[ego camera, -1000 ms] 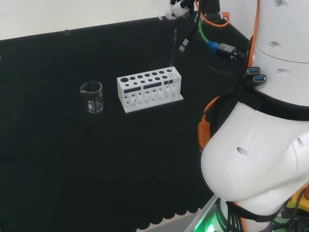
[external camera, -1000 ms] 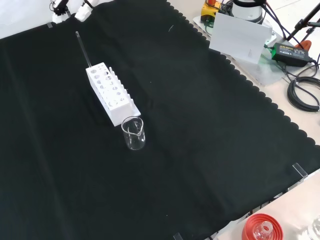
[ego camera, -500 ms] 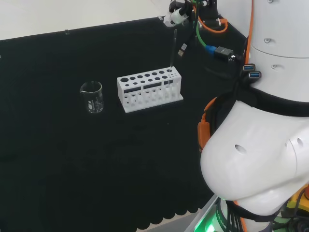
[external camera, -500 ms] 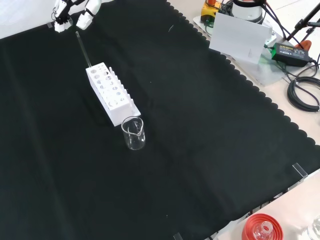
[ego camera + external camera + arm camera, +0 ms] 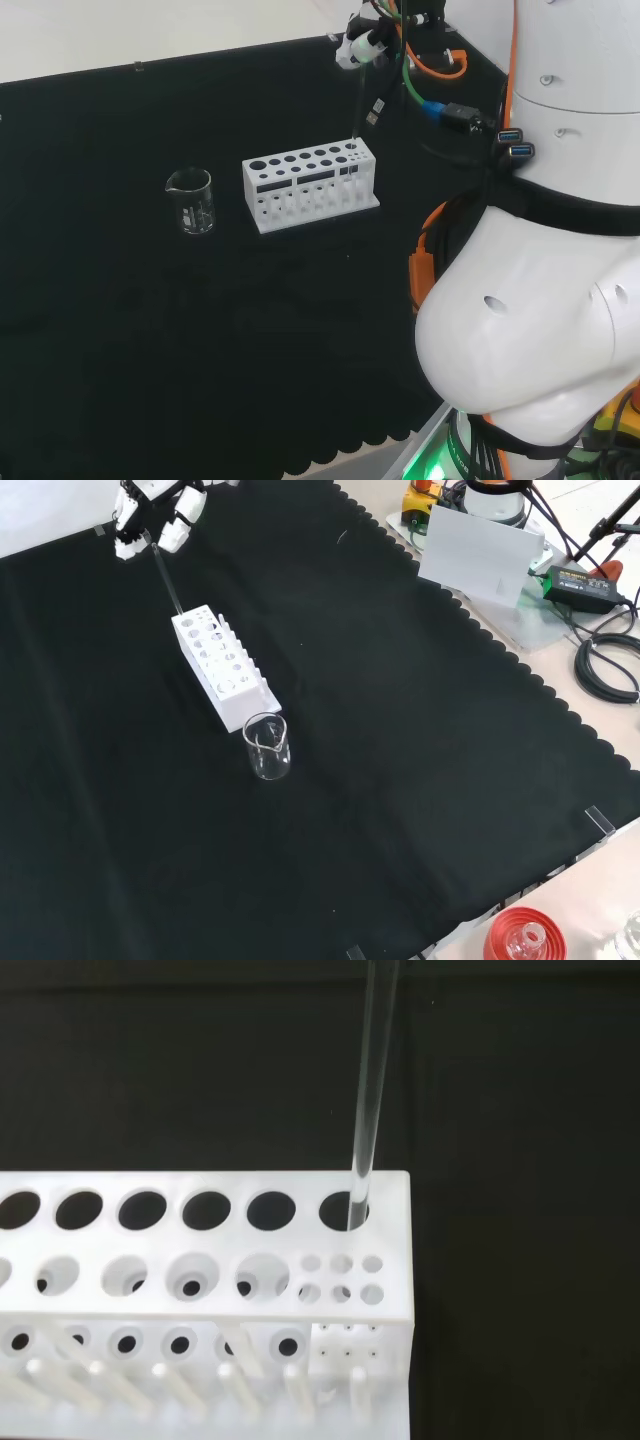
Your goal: Take the glass rod from the white test tube rack.
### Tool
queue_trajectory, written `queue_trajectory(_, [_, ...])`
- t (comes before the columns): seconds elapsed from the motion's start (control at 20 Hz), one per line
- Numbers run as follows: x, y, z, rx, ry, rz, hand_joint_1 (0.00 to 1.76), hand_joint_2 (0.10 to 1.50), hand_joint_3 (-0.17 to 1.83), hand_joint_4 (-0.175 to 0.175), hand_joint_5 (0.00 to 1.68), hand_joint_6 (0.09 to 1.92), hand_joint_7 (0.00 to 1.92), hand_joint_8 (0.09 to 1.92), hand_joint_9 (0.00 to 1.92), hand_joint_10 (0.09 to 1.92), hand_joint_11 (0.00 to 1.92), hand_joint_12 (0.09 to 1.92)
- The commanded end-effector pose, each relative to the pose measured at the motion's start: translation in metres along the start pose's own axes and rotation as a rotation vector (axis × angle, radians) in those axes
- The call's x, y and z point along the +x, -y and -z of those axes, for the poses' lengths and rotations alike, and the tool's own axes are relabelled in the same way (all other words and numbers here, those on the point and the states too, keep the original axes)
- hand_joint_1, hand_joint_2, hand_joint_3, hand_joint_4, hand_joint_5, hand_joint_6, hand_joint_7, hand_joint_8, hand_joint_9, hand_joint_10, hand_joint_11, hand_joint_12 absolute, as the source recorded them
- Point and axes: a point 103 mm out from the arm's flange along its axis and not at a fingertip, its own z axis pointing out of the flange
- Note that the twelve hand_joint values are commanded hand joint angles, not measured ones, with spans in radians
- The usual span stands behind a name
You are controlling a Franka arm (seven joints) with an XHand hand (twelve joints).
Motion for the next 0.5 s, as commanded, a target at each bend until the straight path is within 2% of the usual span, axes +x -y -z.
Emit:
queue_trajectory(0.05, [0.001,-0.003,-0.008,0.021,-0.011,0.014,0.45,1.23,-0.17,-0.086,0.3,0.6,0.62,0.87,0.8,0.83,0.64,1.33])
queue_trajectory(0.3, [-0.001,-0.009,-0.016,0.051,-0.015,0.02,0.45,1.23,-0.17,-0.086,0.3,0.61,0.61,0.87,0.82,0.82,0.66,1.32])
queue_trajectory(0.5, [-0.003,-0.015,-0.017,0.052,-0.004,0.024,0.62,1.19,-0.17,-0.094,0.36,0.7,0.58,0.88,0.82,0.82,0.7,1.3])
